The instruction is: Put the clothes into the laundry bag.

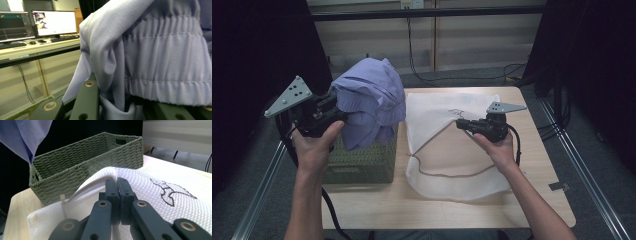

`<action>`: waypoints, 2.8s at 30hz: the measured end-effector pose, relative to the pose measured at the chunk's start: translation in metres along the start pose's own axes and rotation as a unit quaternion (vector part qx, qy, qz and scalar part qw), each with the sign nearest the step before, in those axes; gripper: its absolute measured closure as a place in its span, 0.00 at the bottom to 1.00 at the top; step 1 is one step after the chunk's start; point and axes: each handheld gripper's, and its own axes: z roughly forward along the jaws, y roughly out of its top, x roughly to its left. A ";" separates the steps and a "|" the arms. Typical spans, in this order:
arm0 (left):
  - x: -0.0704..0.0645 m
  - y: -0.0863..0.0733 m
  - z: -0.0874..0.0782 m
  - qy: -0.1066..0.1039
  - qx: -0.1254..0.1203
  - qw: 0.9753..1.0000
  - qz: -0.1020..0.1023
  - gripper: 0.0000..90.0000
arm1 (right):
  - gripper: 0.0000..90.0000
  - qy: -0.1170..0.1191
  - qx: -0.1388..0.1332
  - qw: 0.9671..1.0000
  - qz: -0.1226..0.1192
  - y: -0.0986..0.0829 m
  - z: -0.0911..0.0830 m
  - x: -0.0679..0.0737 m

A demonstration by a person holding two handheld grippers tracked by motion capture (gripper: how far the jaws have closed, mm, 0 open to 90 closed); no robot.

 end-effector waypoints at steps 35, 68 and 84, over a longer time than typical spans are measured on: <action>-0.052 -0.010 0.052 -0.078 0.022 0.997 0.004 0.82 | 0.99 0.001 0.002 1.000 0.005 0.000 0.001 0.000; -0.082 -0.048 0.107 -0.123 0.083 0.989 0.001 0.82 | 0.99 0.009 0.005 1.000 0.009 0.000 0.002 0.000; -0.085 -0.077 0.133 -0.131 0.120 0.984 -0.002 0.82 | 0.99 0.013 0.009 1.000 0.008 -0.001 0.002 0.000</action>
